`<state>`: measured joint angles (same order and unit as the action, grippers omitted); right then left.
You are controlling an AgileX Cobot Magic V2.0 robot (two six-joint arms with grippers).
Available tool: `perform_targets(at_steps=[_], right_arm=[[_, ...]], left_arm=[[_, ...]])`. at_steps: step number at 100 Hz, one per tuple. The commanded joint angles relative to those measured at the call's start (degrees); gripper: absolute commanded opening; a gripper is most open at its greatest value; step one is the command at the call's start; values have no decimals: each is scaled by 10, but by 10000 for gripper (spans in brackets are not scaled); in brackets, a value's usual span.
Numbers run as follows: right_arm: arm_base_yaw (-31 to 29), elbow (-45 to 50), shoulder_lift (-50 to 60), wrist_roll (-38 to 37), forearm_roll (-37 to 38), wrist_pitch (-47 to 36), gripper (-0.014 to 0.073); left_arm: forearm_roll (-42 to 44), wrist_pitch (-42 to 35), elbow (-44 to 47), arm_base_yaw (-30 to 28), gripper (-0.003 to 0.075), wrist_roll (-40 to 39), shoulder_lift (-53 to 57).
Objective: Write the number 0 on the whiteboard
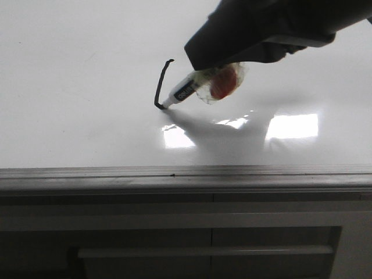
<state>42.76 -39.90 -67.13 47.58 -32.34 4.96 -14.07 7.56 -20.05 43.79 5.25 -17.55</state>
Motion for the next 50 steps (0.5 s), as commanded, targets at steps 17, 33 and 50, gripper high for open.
perform_targets(at_steps=[17,33,50], right_arm=[[-48,-8,37,6,7,32,-46],[-68,-8,44,6,7,39,-46],[-108,-8,44,6,8,40,-46]], left_arm=[[-6,-40,-16,-1,-20,-5,-4],[-6,-40,-16,-1,-20,-5,-4],[-6,-40,-16,-1,-20,-5,-4]])
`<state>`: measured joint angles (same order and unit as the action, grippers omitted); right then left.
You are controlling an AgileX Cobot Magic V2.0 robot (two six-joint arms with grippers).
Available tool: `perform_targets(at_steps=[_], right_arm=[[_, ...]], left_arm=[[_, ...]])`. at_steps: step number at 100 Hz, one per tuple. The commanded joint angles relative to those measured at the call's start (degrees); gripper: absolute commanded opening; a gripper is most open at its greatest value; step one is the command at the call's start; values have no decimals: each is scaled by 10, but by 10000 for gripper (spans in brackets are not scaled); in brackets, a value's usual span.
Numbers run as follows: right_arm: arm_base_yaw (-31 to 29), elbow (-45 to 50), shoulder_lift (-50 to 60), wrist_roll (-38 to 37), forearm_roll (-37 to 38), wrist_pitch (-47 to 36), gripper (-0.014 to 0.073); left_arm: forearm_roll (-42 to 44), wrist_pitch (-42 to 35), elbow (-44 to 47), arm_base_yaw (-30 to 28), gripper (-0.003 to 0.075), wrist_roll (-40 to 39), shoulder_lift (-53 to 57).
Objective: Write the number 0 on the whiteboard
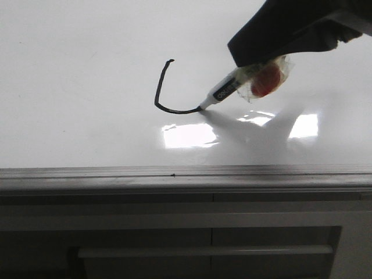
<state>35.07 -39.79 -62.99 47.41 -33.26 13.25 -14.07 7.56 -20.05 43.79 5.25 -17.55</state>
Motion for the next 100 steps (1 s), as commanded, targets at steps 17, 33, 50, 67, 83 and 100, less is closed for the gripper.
perform_targets(at_steps=[17,33,50,67,83,100], right_arm=[[-65,-9,2,8,17,-54,-46],[-67,-9,2,8,17,-95,-46],[-67,-16,1,8,17,-111,-46],[-67,-41,-1,8,17,-115,-46],[-67,-58,-17,8,17,-98,-46],[-66,-68,-34,8,17,-77,-46]], left_arm=[[-6,-40,-16,-1,-20,-5,-4],[-6,-40,-16,-1,-20,-5,-4],[-6,-40,-16,-1,-20,-5,-4],[-6,-40,-16,-1,-20,-5,-4],[-6,-40,-16,-1,-20,-5,-4],[-6,-40,-16,-1,-20,-5,-4]])
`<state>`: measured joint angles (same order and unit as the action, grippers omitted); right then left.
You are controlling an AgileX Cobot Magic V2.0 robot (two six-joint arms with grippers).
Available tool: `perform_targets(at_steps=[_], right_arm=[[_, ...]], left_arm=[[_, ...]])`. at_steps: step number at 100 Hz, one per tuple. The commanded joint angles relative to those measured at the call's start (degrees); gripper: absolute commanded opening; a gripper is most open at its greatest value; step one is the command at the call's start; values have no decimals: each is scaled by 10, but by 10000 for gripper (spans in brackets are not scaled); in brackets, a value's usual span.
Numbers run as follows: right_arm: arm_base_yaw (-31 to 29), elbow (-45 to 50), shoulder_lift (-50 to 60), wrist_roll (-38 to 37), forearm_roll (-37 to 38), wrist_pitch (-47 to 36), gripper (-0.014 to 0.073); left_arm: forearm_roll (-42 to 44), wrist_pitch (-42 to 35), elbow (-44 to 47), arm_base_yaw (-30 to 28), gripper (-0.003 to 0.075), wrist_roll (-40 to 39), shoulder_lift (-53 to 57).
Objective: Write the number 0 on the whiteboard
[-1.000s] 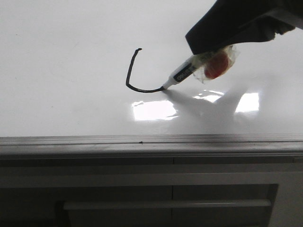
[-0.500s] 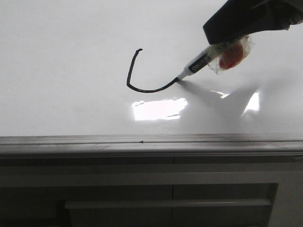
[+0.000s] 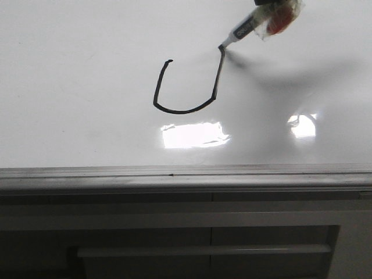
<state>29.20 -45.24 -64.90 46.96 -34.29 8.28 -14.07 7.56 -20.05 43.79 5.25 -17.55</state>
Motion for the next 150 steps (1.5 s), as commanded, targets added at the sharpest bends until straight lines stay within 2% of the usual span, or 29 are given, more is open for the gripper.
perform_targets(at_steps=[1,50,100,111,126,141,146,150], right_arm=[[-8,-13,-15,12,28,-28,-46],[65,-17,-45,12,27,-14,-47],[86,-55,-86,12,16,-1,-47],[89,-73,-57,12,16,10,-47],[103,-120,10,12,16,73,-47],[126,-134,72,12,16,107,-47],[136,-134,80,12,16,128,-47],[145,-134,81,12,16,150,-47]], left_arm=[[-6,-40,-16,-1,-20,-5,-4],[-6,-40,-16,-1,-20,-5,-4],[-6,-40,-16,-1,-20,-5,-4],[-6,-40,-16,-1,-20,-5,-4],[-18,-40,-19,-1,-20,-5,-4],[1,31,-63,-1,-6,3,-9],[18,86,-90,-1,40,17,-17],[25,119,-116,0,105,37,-27]])
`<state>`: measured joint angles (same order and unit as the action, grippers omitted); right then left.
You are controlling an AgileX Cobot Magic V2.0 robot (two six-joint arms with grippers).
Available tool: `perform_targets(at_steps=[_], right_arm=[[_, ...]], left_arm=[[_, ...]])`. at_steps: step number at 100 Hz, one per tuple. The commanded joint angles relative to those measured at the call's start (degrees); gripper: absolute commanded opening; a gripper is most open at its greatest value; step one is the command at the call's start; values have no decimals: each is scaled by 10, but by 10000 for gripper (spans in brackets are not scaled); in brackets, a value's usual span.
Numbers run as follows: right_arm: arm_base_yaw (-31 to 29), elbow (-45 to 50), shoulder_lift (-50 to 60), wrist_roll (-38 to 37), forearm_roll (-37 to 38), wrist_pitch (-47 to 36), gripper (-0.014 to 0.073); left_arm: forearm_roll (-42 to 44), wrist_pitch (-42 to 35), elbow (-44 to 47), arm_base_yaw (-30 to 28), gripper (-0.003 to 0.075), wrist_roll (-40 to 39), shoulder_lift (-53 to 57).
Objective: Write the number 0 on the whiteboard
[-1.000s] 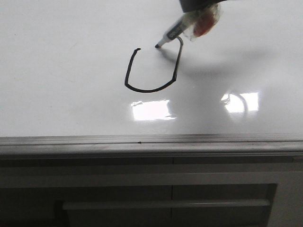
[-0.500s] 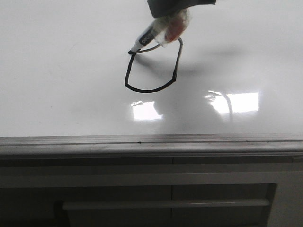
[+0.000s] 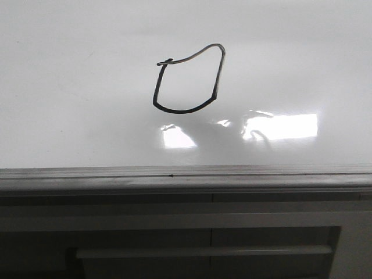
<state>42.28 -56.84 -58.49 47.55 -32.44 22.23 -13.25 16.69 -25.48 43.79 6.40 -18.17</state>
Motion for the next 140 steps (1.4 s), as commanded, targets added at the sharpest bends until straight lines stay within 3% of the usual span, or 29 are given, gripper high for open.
perform_targets(at_steps=[1,13,20,31,41,61,80,119,129,140], right_arm=[[16,-18,17,6,-2,15,-47],[58,-18,4,6,-2,75,-47],[100,-18,-10,6,-2,74,-47],[156,-18,-26,6,1,35,-47],[196,-18,-43,6,5,4,-47],[242,-18,-55,6,5,-6,-47],[254,-19,-53,6,5,-27,-47],[268,-52,-53,6,-2,-6,-47],[268,-52,-53,6,-2,6,-47],[268,-52,-53,6,-4,13,-47]], left_arm=[[18,41,-66,1,131,29,-25],[11,141,-141,4,351,98,-70],[-3,209,-184,4,403,138,-101],[-79,326,-239,4,389,237,-149],[-146,385,-265,4,386,303,-190],[-151,394,-275,4,386,303,-222],[-152,455,-275,4,386,303,-253],[-141,417,-275,3,382,303,-292],[-136,402,-275,3,326,303,-294],[-136,381,-275,3,193,303,-294]])
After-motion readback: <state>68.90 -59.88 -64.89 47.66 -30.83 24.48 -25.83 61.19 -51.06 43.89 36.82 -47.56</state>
